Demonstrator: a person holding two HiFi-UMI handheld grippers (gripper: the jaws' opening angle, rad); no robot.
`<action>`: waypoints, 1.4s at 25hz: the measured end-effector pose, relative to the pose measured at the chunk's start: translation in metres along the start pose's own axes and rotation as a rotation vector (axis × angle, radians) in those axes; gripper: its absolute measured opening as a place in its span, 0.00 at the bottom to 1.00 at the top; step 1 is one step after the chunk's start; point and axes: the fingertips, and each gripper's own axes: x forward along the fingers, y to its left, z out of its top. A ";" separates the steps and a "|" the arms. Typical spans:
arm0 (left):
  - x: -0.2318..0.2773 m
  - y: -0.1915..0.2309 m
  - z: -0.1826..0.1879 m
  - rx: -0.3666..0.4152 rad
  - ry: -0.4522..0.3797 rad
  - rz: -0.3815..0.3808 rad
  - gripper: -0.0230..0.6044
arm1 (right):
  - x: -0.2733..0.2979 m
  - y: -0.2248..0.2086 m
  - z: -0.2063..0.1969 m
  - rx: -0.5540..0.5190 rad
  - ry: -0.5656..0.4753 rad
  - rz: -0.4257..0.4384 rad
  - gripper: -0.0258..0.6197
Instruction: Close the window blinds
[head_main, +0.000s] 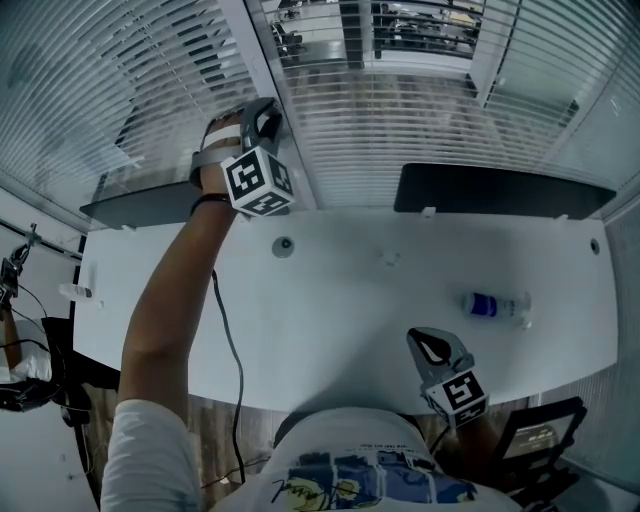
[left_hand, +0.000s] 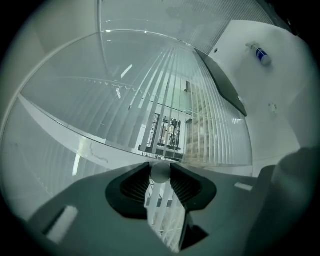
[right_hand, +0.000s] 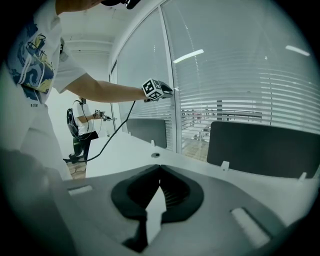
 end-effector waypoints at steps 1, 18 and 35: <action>-0.001 0.001 0.000 -0.014 -0.002 0.005 0.25 | 0.000 0.000 0.000 0.004 -0.002 -0.001 0.04; -0.010 0.016 -0.006 -1.000 -0.070 0.048 0.25 | -0.002 -0.003 -0.009 -0.008 -0.011 0.002 0.04; -0.015 0.021 -0.010 -1.098 -0.105 0.037 0.31 | -0.002 -0.002 -0.003 0.010 -0.012 0.006 0.04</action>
